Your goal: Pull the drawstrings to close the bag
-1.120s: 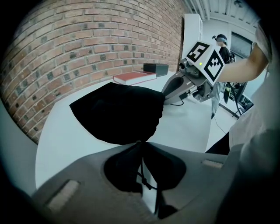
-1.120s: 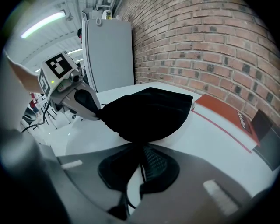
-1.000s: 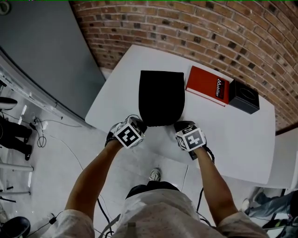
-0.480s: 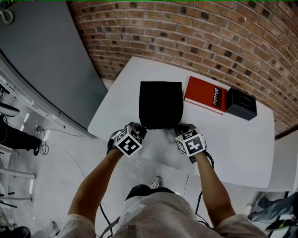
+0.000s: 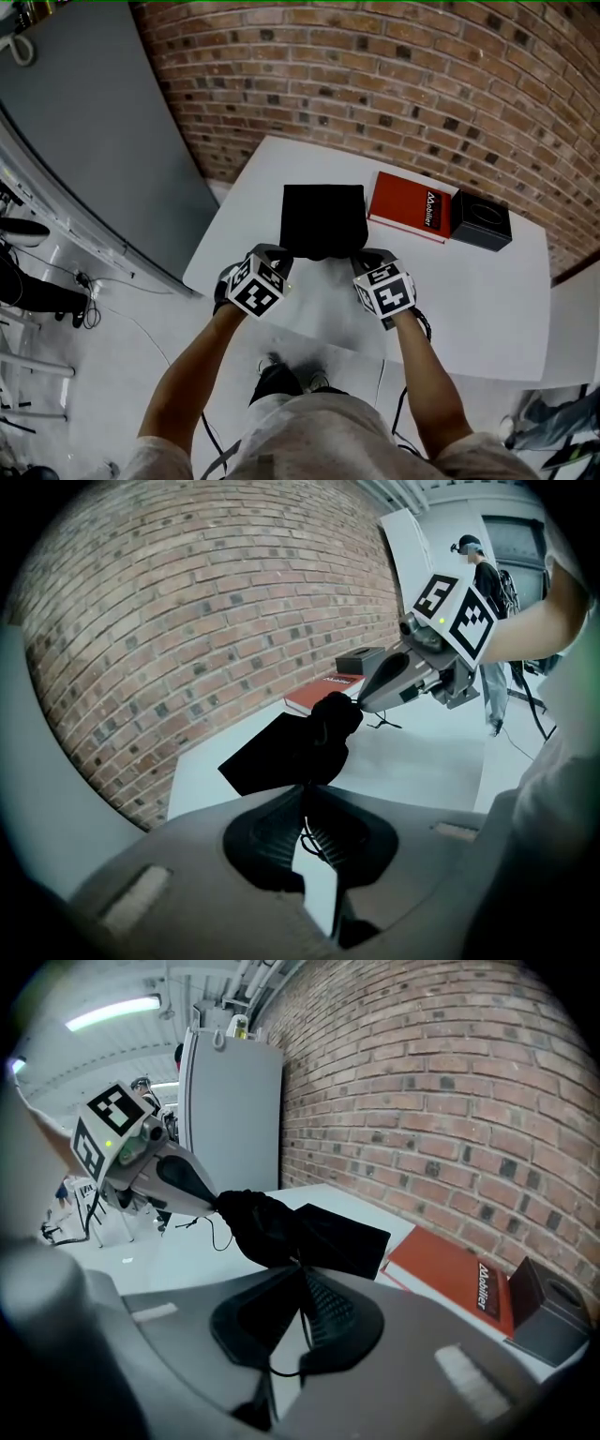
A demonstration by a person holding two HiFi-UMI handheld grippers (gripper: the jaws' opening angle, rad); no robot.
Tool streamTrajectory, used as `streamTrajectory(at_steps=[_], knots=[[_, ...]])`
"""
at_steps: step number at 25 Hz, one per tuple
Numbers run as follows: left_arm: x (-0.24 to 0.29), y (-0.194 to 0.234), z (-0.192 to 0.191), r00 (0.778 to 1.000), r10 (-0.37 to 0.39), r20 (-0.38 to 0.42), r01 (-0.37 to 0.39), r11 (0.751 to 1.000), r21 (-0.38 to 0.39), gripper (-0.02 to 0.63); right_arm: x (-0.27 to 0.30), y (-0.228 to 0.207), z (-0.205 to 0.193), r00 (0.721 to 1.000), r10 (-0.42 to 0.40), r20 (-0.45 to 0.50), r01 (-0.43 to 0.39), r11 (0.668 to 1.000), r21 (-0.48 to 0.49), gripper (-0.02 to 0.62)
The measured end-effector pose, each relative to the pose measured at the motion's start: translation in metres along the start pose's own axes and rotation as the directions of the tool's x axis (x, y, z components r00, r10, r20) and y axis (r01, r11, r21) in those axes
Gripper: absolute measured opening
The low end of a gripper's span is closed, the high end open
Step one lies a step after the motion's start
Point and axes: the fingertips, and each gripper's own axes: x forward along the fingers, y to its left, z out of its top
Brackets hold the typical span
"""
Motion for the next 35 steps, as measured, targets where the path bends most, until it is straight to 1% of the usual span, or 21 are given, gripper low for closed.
streamTrajectory(at_steps=[9, 19, 29, 35], knots=[[-0.011, 0.036, 0.025, 0.998, 0.006, 0.058, -0.009, 0.999, 0.039, 0.014, -0.005, -0.007, 0.038, 0.997, -0.069, 0.041, 0.069, 0.998, 0.003, 0.006], [-0.018, 0.08, 0.061, 0.991, 0.02, 0.132, -0.033, 0.995, 0.095, 0.014, -0.008, -0.021, 0.08, 0.984, -0.151, 0.093, 0.151, 0.988, 0.002, 0.006], [-0.027, 0.113, 0.097, 0.981, 0.035, 0.19, -0.059, 0.991, 0.12, 0.015, -0.017, -0.04, 0.12, 0.969, -0.206, 0.139, 0.209, 0.978, -0.005, 0.006], [-0.029, 0.124, 0.118, 0.973, 0.043, 0.228, -0.074, 0.989, 0.126, 0.015, -0.026, -0.055, 0.14, 0.955, -0.247, 0.166, 0.25, 0.968, 0.001, 0.006]])
